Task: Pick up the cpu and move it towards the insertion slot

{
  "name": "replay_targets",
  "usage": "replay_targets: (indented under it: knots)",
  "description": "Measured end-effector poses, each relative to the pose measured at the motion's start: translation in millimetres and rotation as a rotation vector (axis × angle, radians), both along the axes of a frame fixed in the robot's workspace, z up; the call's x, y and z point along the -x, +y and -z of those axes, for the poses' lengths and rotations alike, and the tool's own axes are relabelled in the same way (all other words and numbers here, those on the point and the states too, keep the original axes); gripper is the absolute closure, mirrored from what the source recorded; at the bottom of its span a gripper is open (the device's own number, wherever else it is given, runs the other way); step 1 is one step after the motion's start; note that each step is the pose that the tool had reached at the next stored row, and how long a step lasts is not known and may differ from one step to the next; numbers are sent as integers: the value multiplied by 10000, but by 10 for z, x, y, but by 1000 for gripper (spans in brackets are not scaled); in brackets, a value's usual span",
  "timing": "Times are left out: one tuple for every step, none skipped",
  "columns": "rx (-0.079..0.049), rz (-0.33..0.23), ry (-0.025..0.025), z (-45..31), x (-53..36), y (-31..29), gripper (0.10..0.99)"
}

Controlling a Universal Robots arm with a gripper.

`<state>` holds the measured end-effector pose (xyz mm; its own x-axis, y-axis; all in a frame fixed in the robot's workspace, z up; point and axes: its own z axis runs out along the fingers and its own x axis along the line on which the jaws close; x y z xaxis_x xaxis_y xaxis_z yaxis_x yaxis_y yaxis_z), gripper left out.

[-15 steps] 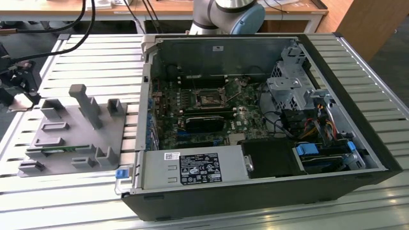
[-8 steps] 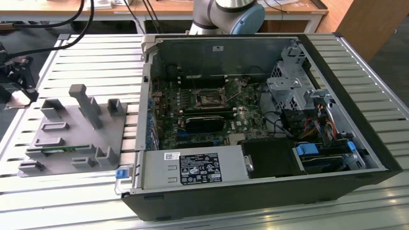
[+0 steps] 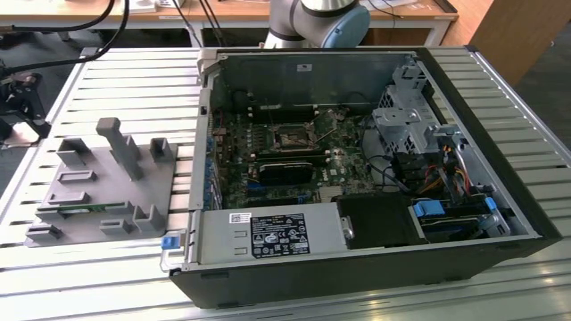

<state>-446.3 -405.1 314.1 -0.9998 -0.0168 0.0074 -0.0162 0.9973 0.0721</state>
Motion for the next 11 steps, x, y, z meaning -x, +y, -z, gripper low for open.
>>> replay_targets:
  knots:
    - [1, 0, 1, -8, 0, 1, 545]
    - [0, 0, 0, -16, 0, 2, 545]
    - [0, 0, 0, -25, 0, 3, 545]
    - [1, 0, 1, -33, 0, 4, 545]
    - [0, 0, 0, -41, 0, 4, 545]
    - [0, 0, 1, -51, 0, 5, 545]
    - [0, 0, 0, -62, 0, 6, 545]
    - [0, 0, 0, -74, 0, 6, 545]
    - [0, 0, 0, -87, 0, 7, 545]
    - [1, 0, 1, -100, 0, 8, 545]
    - [0, 0, 0, -113, 0, 9, 545]
